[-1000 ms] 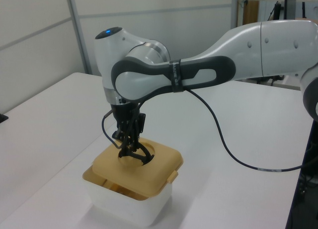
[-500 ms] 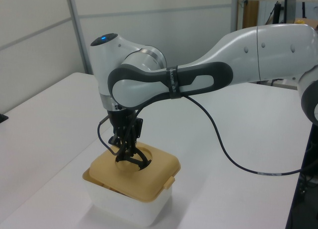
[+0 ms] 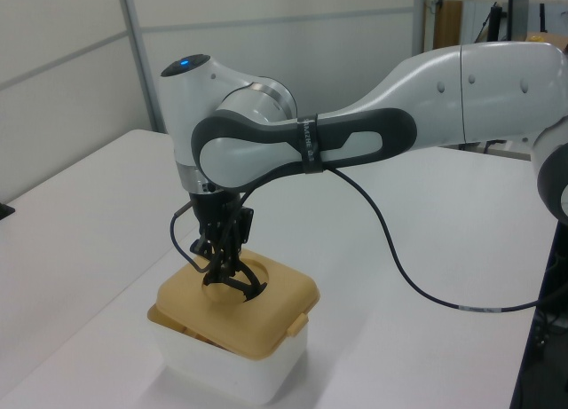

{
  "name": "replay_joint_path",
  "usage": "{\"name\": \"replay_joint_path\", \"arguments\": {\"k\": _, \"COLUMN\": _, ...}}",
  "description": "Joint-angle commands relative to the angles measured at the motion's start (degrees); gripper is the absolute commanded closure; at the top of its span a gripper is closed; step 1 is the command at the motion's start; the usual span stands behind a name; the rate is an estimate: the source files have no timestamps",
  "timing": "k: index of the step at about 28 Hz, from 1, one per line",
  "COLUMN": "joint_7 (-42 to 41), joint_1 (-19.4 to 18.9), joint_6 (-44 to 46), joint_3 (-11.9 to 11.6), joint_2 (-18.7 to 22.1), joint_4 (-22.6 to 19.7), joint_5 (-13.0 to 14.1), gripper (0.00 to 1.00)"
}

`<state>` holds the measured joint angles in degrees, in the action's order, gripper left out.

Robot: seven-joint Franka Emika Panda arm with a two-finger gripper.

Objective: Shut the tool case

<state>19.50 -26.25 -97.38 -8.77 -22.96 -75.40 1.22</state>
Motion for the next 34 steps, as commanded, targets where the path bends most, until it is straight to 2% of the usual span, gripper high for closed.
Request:
{"name": "replay_joint_path", "arguments": {"k": 1, "joint_7": 2.20, "joint_1": -0.12, "joint_6": -0.26, "joint_3": 0.16, "joint_2": -1.30, "joint_4": 1.57, "joint_5": -1.57, "gripper": 1.00}}
{"name": "replay_joint_path", "arguments": {"k": 13, "joint_7": 2.20, "joint_1": -0.12, "joint_6": -1.75, "joint_3": 0.16, "joint_2": -1.83, "joint_4": 1.66, "joint_5": -1.75, "gripper": 1.00}}
{"name": "replay_joint_path", "arguments": {"k": 18, "joint_7": 2.73, "joint_1": -0.12, "joint_6": -1.84, "joint_3": 0.16, "joint_2": -3.50, "joint_4": 3.86, "joint_5": -1.84, "gripper": 0.98}}
{"name": "replay_joint_path", "arguments": {"k": 19, "joint_7": 3.17, "joint_1": -0.12, "joint_6": -1.84, "joint_3": 0.16, "joint_2": -3.76, "joint_4": 4.12, "joint_5": -1.84, "gripper": 0.63}}
{"name": "replay_joint_path", "arguments": {"k": 20, "joint_7": 3.52, "joint_1": -0.12, "joint_6": -1.93, "joint_3": 0.16, "joint_2": -3.85, "joint_4": 4.12, "joint_5": -1.84, "gripper": 0.34}}
{"name": "replay_joint_path", "arguments": {"k": 21, "joint_7": 3.78, "joint_1": -0.12, "joint_6": -1.93, "joint_3": 0.16, "joint_2": -3.85, "joint_4": 4.12, "joint_5": -1.84, "gripper": 0.12}}
{"name": "replay_joint_path", "arguments": {"k": 22, "joint_7": 3.96, "joint_1": -0.12, "joint_6": -1.93, "joint_3": 0.16, "joint_2": -4.02, "joint_4": 4.12, "joint_5": -2.01, "gripper": 0.00}}
{"name": "replay_joint_path", "arguments": {"k": 34, "joint_7": 4.05, "joint_1": -0.12, "joint_6": -1.76, "joint_3": 0.16, "joint_2": -4.11, "joint_4": 4.12, "joint_5": -2.19, "gripper": 0.00}}
